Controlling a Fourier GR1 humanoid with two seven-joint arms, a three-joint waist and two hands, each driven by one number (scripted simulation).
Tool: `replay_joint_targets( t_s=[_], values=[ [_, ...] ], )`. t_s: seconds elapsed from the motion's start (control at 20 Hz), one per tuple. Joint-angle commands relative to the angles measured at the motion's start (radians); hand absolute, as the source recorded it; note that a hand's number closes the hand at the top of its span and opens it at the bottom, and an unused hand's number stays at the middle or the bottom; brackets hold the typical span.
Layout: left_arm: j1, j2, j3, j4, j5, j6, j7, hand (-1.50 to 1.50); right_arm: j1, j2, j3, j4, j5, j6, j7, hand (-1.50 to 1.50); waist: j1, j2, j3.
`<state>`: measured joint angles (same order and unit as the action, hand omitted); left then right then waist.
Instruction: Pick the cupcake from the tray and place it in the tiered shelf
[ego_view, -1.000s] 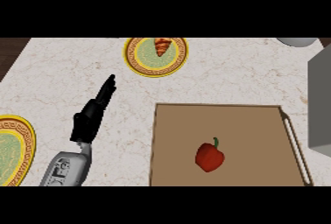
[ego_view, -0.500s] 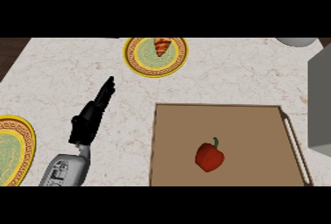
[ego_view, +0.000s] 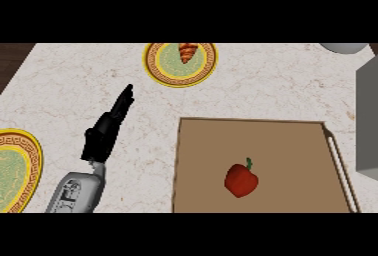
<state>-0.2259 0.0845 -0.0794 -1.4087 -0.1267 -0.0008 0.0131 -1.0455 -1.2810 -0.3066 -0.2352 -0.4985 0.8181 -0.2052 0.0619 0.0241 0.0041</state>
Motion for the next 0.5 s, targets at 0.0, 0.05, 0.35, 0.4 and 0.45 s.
replay_joint_targets(
  t_s=[0.0, 0.05, 0.35, 0.4, 0.45],
  values=[
    [-0.027, -0.011, -0.007, -0.020, 0.003, 0.000, 0.032, 0.00, -0.024, -0.064, -0.008, 0.060, -0.001, 0.045, 0.081, -1.50, 0.012, 0.007, 0.003],
    [-0.020, 0.000, 0.007, 0.003, 0.009, -0.007, -0.003, 0.00, -0.017, -0.053, -0.001, 0.071, 0.007, 0.046, 0.095, -1.50, 0.012, 0.011, 0.002],
    [0.008, -0.009, -0.009, -0.011, -0.015, 0.015, -0.012, 0.00, 0.047, -0.114, 0.041, 0.063, 0.063, 0.110, 0.082, -1.50, 0.023, 0.023, 0.011],
    [-0.007, -0.023, -0.013, -0.017, -0.005, 0.013, -0.002, 0.00, 0.049, -0.123, 0.049, 0.053, 0.073, 0.123, 0.082, -1.50, 0.019, 0.023, 0.011],
    [-0.020, -0.004, 0.008, -0.015, -0.003, 0.012, -0.010, 0.00, 0.058, -0.118, 0.047, 0.055, 0.072, 0.132, 0.068, -1.50, 0.016, 0.025, 0.012]
  ],
)
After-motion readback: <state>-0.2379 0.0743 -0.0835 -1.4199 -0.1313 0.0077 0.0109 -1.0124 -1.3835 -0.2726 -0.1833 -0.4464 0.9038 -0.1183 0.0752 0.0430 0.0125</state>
